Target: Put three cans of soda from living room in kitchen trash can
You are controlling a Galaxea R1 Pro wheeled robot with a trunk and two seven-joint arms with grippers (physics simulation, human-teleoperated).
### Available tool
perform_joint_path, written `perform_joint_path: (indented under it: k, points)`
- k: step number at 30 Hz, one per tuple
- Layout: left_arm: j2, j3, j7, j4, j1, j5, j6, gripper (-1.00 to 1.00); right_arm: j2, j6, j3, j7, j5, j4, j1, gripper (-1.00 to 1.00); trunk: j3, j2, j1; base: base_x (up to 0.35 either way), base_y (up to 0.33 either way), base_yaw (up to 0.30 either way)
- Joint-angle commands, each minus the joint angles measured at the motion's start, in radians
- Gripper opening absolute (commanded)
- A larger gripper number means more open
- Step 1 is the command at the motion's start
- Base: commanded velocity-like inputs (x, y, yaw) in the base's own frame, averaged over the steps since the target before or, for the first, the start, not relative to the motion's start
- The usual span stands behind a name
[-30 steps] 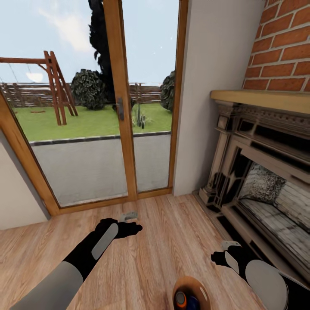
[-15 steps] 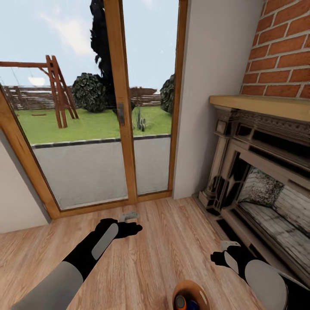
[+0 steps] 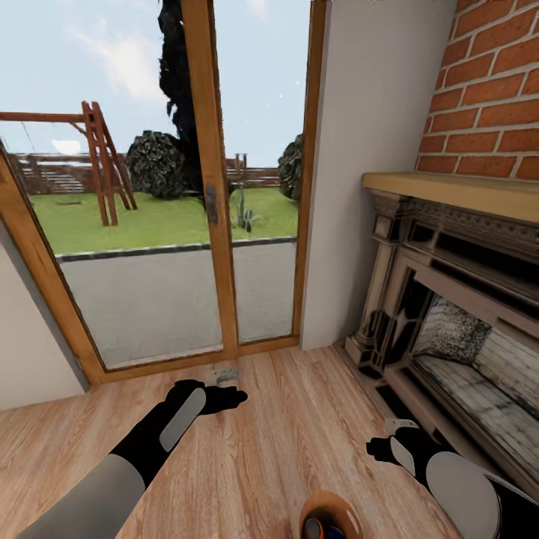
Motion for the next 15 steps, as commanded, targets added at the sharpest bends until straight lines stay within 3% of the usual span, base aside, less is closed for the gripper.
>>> perform_joint_path:
  k: [1,15]
  points:
    - [0.000,0.000,0.000,0.000,0.000,0.000,0.000,1.00,0.000,0.000,0.000,0.000,0.000,0.000,0.000,1.00,0.003,0.007,-0.004,0.000,0.000,0.000]
    - [0.000,-0.021,0.001,0.005,0.000,-0.001,-0.001,1.00,-0.001,-0.001,-0.001,-0.001,0.000,0.000,0.000,1.00,0.047,0.105,-0.058,0.000,0.000,0.000]
